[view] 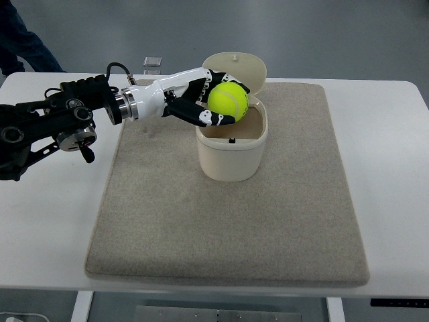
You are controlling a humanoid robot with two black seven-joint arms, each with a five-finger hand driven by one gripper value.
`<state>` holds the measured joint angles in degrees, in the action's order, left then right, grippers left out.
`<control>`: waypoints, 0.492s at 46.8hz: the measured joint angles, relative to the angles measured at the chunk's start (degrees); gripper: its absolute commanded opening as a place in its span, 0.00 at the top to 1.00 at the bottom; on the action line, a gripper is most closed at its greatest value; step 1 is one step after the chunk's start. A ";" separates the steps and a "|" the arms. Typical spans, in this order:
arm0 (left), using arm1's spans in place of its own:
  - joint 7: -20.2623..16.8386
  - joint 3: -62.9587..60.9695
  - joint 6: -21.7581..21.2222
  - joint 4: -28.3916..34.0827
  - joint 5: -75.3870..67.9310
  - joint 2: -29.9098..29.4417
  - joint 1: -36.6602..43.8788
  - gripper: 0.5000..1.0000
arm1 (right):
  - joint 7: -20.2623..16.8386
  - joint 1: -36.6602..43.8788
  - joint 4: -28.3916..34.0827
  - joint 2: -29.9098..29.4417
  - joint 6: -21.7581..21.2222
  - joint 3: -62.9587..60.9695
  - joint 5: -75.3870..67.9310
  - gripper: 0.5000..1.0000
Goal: Put tennis ball into box with left hand
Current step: 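Lower the ball into the bin and open the left hand fingers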
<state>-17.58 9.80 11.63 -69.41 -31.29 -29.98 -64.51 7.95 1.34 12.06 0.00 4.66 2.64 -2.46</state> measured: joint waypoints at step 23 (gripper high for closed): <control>0.00 0.34 -1.79 -0.70 0.84 0.19 -0.09 0.41 | -0.02 -0.02 -0.02 0.00 0.00 0.00 0.02 0.12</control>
<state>-17.58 10.14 9.84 -70.11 -30.45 -29.79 -64.60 7.93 1.32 12.04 0.00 4.66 2.64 -2.44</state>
